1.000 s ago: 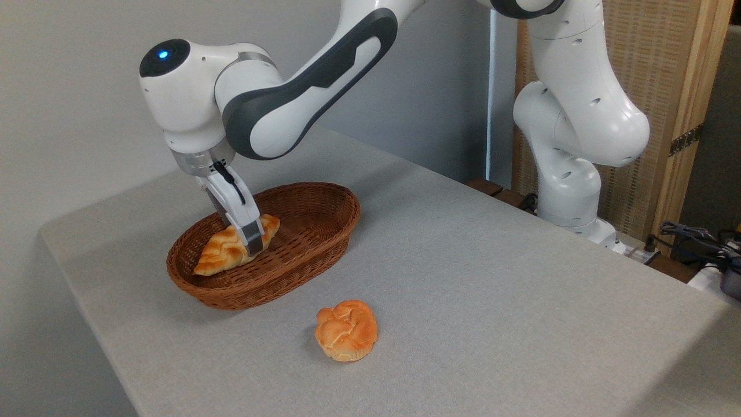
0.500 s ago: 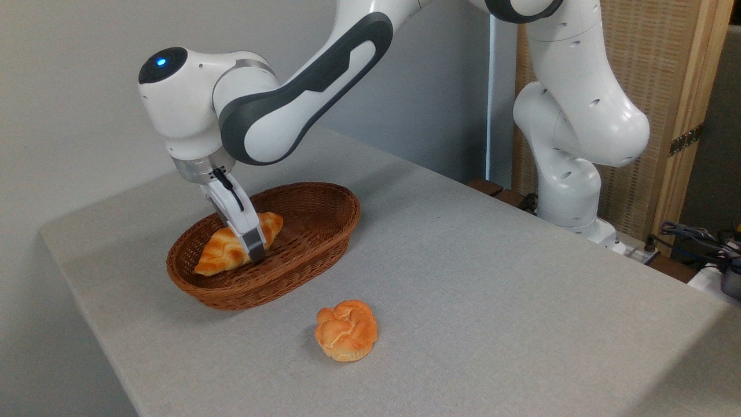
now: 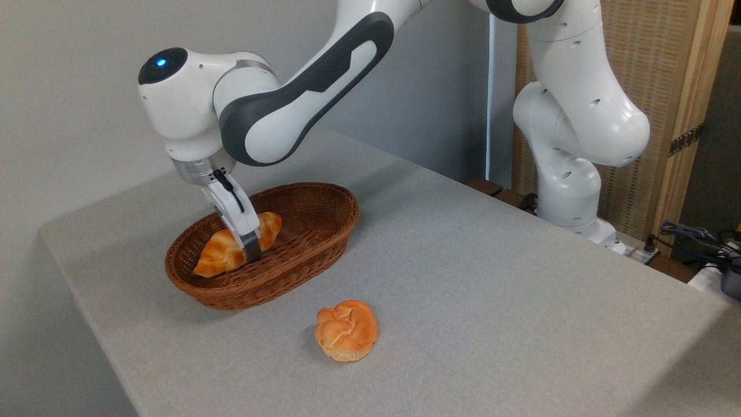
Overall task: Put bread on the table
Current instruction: 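Lift the croissant out of the basket and move it past the rim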
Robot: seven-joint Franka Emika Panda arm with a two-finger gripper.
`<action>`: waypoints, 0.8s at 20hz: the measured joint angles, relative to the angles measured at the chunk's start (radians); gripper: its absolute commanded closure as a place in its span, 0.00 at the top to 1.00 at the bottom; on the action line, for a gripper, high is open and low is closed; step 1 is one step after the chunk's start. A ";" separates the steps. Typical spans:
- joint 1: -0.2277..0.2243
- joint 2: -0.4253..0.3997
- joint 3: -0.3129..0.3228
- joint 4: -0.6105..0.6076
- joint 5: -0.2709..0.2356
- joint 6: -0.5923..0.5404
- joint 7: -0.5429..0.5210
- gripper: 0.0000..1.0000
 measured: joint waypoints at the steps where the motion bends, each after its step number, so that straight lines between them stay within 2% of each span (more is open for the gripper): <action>1: 0.000 -0.002 0.000 0.002 0.000 0.000 0.000 0.44; 7: 0.008 -0.069 0.032 0.010 0.000 -0.014 0.000 0.46; 9: 0.012 -0.110 0.052 0.010 0.000 -0.050 0.000 0.47; 12: 0.013 -0.164 0.084 0.010 0.000 -0.118 0.000 0.55; 16: 0.015 -0.231 0.164 0.009 0.004 -0.220 0.037 0.55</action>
